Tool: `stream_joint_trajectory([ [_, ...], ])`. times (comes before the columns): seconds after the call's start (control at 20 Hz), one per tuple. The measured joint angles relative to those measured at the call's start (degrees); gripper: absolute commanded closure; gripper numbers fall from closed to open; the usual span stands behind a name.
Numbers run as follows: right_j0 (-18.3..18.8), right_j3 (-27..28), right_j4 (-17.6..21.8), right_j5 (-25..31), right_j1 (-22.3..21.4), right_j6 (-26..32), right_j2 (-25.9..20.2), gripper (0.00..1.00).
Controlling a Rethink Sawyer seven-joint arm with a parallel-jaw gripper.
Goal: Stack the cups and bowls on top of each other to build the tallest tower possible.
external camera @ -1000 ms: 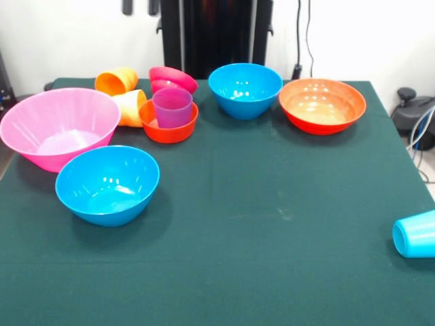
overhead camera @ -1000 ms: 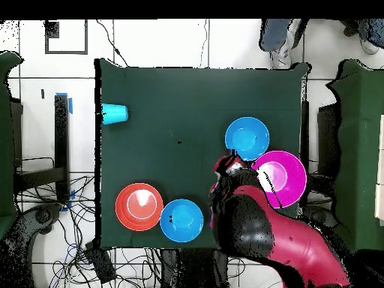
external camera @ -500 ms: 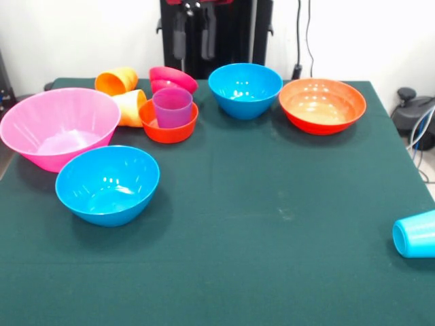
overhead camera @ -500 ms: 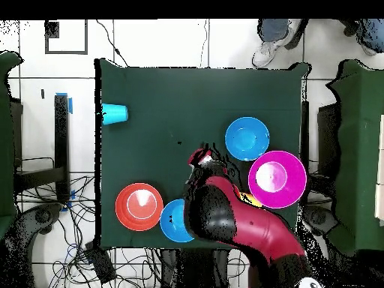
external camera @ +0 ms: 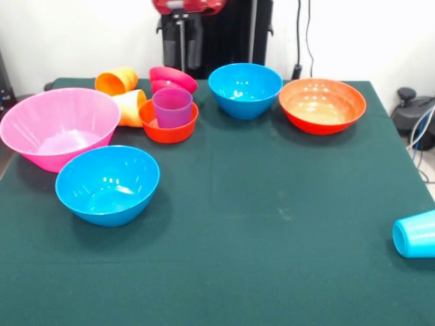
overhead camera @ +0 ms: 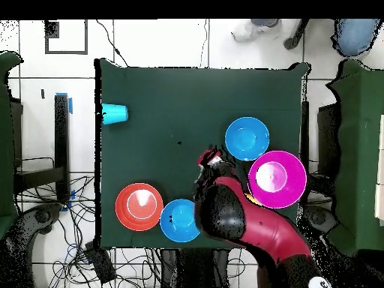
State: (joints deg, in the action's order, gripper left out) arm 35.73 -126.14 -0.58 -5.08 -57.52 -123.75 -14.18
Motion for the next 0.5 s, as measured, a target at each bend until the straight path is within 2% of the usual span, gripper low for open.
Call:
stream_joint_trajectory([
  [0.2,4.1,0.0,0.0,0.0,0.7,0.0,-0.4,0.00],
  [0.5,6.3,0.3,0.0,0.0,1.8,0.0,-0.4,0.00],
])
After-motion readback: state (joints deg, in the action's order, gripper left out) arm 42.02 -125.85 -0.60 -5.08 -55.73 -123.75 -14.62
